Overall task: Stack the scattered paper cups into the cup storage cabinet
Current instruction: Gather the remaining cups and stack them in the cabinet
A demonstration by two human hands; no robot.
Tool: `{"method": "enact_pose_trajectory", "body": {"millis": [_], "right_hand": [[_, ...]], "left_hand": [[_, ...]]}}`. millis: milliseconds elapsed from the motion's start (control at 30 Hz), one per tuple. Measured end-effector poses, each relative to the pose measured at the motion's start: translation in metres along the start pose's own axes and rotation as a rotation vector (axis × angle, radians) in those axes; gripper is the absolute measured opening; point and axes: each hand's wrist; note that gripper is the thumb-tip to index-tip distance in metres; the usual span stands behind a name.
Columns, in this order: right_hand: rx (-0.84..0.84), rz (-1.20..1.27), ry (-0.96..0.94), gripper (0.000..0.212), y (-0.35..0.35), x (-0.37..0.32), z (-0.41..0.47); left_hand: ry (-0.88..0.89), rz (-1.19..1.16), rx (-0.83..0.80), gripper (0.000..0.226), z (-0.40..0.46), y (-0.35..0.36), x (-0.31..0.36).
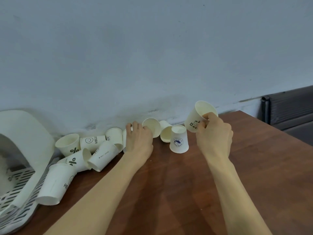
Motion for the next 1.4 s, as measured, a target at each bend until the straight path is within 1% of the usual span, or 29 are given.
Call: {"method": "enact_pose_trajectory", "body": {"millis": [100, 167, 267, 367, 467, 600, 667, 800, 900, 967, 1067, 1267, 1400], "right_hand": [[-0.045, -0.002, -0.068, 0.026, 0.0, -0.004, -0.001], [-0.09, 0.005, -0.113, 0.026, 0.0, -0.01, -0.004], [-0.179, -0.017, -0.189, 0.022, -0.004, -0.024, -0.01], [-0.242, -0.034, -0.256, 0.023, -0.01, -0.035, -0.015], [-0.31, -0.063, -0.307, 0.023, -0.016, -0.048, -0.025], [-0.364, -0.054, -0.414, 0.016, -0.024, -0.068, -0.046], [-0.375, -0.029, -0.475, 0.014, -0.03, -0.081, -0.059], [-0.382, 0.038, -0.535, 0.012, -0.042, -0.109, -0.089], [-0.371, 0.105, -0.577, 0.009, -0.048, -0.13, -0.121], [-0.411, 0.173, -0.567, 0.008, -0.044, -0.143, -0.14], [-0.458, 0.197, -0.578, 0.01, -0.032, -0.164, -0.168], [-0.553, 0.334, -0.638, 0.013, -0.007, -0.221, -0.229], [-0.554, 0.355, -0.718, 0.013, 0.016, -0.26, -0.256]], "left_hand": [[-0.026, -0.098, 0.028, 0.017, -0.013, -0.009, -0.006], [-0.05, -0.164, 0.062, 0.013, -0.025, -0.016, -0.016], [-0.064, -0.244, 0.074, 0.016, -0.042, -0.029, -0.03], [-0.087, -0.296, 0.105, 0.019, -0.058, -0.047, -0.05], [-0.12, -0.292, 0.122, 0.021, -0.074, -0.066, -0.077], [-0.175, -0.298, 0.145, 0.02, -0.095, -0.095, -0.115], [-0.207, -0.314, 0.151, 0.019, -0.105, -0.109, -0.132], [-0.269, -0.371, 0.171, 0.019, -0.127, -0.13, -0.159], [-0.29, -0.37, 0.176, 0.024, -0.143, -0.138, -0.178], [-0.317, -0.389, 0.186, 0.025, -0.154, -0.142, -0.192], [-0.343, -0.4, 0.204, 0.023, -0.171, -0.148, -0.216], [-0.434, -0.349, 0.216, 0.025, -0.206, -0.153, -0.281], [-0.509, -0.351, 0.224, 0.025, -0.228, -0.151, -0.323]]}}
Point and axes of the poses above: each hand's wrist, its own z-axis towards the middle knuckle, its own y-axis out of the palm, x = y × z, and after that the axes turned 8 degrees about x, right-handed
